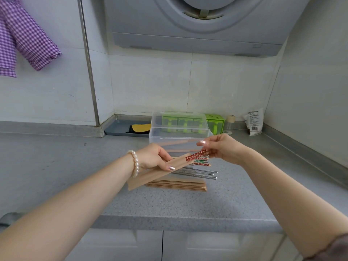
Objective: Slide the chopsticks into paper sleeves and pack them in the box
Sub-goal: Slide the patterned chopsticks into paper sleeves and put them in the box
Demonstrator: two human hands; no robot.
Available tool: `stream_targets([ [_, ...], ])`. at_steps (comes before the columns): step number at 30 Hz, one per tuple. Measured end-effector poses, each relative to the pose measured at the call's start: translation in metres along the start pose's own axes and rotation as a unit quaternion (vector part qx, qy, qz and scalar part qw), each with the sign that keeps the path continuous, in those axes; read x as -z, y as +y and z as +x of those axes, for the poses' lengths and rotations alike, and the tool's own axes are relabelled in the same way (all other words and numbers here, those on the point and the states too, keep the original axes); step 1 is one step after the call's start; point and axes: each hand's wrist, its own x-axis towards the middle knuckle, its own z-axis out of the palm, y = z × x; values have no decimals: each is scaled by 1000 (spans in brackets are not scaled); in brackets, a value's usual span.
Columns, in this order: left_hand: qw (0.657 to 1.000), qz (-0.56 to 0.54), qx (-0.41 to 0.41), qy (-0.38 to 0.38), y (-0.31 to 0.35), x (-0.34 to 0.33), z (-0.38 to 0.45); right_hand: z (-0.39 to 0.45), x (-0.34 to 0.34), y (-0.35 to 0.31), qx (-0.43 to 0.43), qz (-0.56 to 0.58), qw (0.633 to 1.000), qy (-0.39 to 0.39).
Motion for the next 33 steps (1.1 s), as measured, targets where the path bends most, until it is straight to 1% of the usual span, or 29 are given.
stream_targets([
  [3, 1000, -16, 6, 2, -3, 3, 2, -4, 15, 3, -2, 5, 1000, 29],
  [8, 1000, -17, 9, 3, -5, 0, 8, -11, 14, 11, -4, 13, 1000, 9],
  [10, 1000, -11, 11, 1, -4, -3, 11, -12, 9, 10, 6, 31, 999, 22],
  [13, 1000, -8, 12, 3, -1, -5, 18, -9, 4, 9, 24, 57, 995, 74],
  [17, 999, 17, -6, 31, 11, 1, 28, -2, 2, 8, 35, 15, 985, 168],
  [20, 997, 46, -24, 53, 24, 10, 37, 7, 8, 4, 54, 49, 974, 216],
  [22, 991, 69, -50, 106, 29, 19, 45, 16, 19, -2, 72, 79, 963, 247],
  [24, 973, 74, -81, 204, 29, 32, 53, 28, 39, -7, 78, 120, 945, 294],
  [26, 948, 29, -97, 301, 23, 47, 58, 41, 62, -9, 69, 157, 922, 348],
  [27, 940, 6, -95, 328, 17, 52, 59, 47, 71, -8, 65, 170, 910, 374],
  [28, 938, -7, -84, 335, 10, 56, 61, 55, 79, -5, 59, 174, 899, 397],
  [30, 952, -5, -58, 301, -4, 57, 64, 73, 85, 1, 50, 157, 889, 428],
  [33, 972, 27, -38, 232, -20, 47, 70, 100, 76, 8, 20, 87, 895, 437],
])
